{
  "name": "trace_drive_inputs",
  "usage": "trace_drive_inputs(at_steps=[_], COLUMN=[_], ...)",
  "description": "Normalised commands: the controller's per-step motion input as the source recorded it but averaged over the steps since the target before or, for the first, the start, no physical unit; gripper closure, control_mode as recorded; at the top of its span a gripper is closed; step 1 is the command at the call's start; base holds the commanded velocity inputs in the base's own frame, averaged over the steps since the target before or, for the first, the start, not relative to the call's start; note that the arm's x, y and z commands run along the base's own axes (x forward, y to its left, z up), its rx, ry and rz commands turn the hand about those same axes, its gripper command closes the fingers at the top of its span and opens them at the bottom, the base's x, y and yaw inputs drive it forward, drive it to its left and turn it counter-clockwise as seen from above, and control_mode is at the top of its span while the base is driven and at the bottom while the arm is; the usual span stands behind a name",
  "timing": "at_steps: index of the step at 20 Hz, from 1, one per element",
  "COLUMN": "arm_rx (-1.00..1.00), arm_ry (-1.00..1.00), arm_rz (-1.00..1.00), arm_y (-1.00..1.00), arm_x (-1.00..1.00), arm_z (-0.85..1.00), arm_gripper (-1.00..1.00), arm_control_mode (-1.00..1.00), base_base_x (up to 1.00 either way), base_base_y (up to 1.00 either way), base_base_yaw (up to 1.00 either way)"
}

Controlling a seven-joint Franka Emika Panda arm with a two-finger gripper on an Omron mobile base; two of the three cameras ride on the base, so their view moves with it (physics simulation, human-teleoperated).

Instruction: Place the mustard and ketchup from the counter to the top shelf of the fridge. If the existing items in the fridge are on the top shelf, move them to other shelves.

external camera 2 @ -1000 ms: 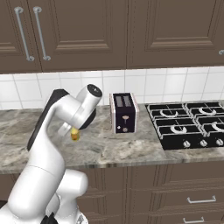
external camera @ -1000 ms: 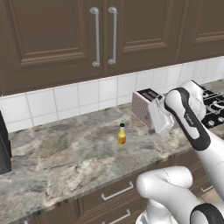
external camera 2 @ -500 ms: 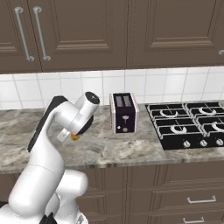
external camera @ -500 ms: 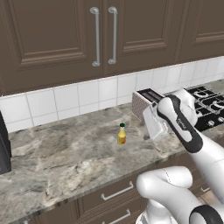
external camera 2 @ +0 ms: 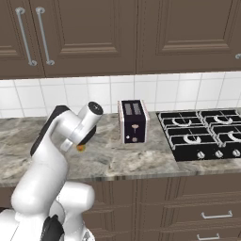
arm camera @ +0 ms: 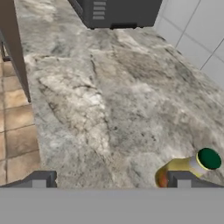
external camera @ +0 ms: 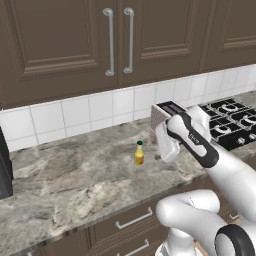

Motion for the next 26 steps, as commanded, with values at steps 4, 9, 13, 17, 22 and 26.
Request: trace_drive_inputs(at_steps=[4, 9, 13, 17, 22, 26], arm_rx=[0.00, 0.00, 0.00, 0.00, 0.00, 0.00], arm_ry=[0.00, 0.00, 0.00, 0.00, 0.00, 0.00], arm_rz=[0.00, 0.00, 0.00, 0.00, 0.00, 0.00], arm_y=[0.00, 0.00, 0.00, 0.00, 0.00, 0.00], arm_x=[0.46, 0.24, 0.00, 0.01, 0.06, 0.09], arm_z=[-0.03, -0.05, -0.22, -0.26, -0.21, -0.13], arm_gripper=[-1.00, -1.00, -1.00, -1.00, -1.00, -1.00], arm_control_mode=[-1.00, -1.00, -1.00, -1.00, -1.00, -1.00], base_base_x=[0.00, 0.00, 0.00, 0.00, 0.00, 0.00], base_base_y=[0.00, 0.00, 0.00, 0.00, 0.00, 0.00], base_base_yaw=[0.00, 0.00, 0.00, 0.00, 0.00, 0.00])
